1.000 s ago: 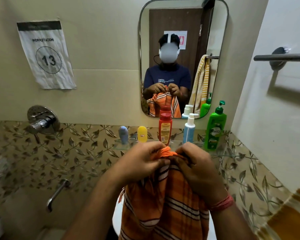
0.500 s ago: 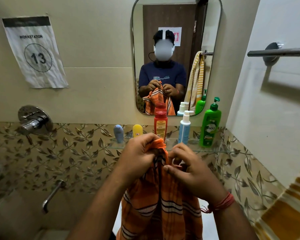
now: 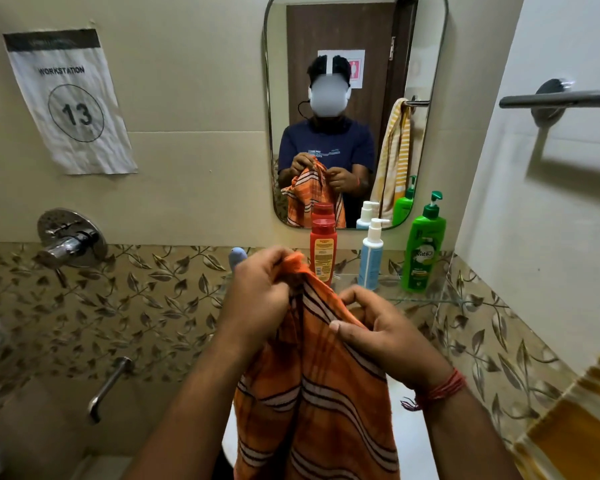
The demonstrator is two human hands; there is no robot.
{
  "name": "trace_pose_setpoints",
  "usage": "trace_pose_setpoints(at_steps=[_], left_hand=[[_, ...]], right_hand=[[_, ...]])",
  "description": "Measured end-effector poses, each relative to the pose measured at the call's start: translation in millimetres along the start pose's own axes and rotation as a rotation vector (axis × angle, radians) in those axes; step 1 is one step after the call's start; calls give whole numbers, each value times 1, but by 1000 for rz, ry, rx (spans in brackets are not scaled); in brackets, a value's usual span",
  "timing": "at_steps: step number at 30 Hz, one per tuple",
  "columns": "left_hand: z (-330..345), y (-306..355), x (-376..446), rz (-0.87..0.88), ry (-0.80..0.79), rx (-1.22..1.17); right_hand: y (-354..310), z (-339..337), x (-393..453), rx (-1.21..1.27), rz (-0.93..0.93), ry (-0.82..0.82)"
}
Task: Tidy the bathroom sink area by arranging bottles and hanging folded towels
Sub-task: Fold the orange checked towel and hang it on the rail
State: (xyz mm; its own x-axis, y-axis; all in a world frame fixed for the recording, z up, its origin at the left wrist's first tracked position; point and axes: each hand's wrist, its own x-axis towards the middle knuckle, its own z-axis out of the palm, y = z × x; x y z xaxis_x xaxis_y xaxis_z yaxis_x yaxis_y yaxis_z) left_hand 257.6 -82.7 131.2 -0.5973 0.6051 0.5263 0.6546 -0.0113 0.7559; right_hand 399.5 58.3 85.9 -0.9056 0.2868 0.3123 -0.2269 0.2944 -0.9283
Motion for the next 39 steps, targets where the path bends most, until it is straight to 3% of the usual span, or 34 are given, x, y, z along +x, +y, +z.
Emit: trace_pose_setpoints(at_steps=[2,4,6,8,12,20,27,31,33,37,39], left_hand=[[-6,-3,4,-51,125,-40],[-9,-5,8,-68,204,-42],[-10,-6,10,-83,231,-38],[-11,-8,10,-96,237,-40],[-17,-14,12,-135,341,-106],[-53,-29,27,-165,725,-148],[-58,-32,28,-214,820,-230],[-58,-30,27,-207,811,-246],[-57,-29,28,-201,782,-248],[-55,-30,30,-189,760,-233],[-57,-29,30,-198,771,-245]], right_hand=[[7,-1,-1,3,12,5],[11,2,-1,176,9,19],[10,5,3,381,6,7],[8,6,10,422,3,22],[13,-1,21,130,49,42],[57,-27,11,-164,248,7],[89,-41,15,-697,490,-106],[98,-34,14,-790,497,-96],[98,-28,12,-735,472,-58],[89,-11,11,-181,388,63],[93,-9,9,-49,342,98]])
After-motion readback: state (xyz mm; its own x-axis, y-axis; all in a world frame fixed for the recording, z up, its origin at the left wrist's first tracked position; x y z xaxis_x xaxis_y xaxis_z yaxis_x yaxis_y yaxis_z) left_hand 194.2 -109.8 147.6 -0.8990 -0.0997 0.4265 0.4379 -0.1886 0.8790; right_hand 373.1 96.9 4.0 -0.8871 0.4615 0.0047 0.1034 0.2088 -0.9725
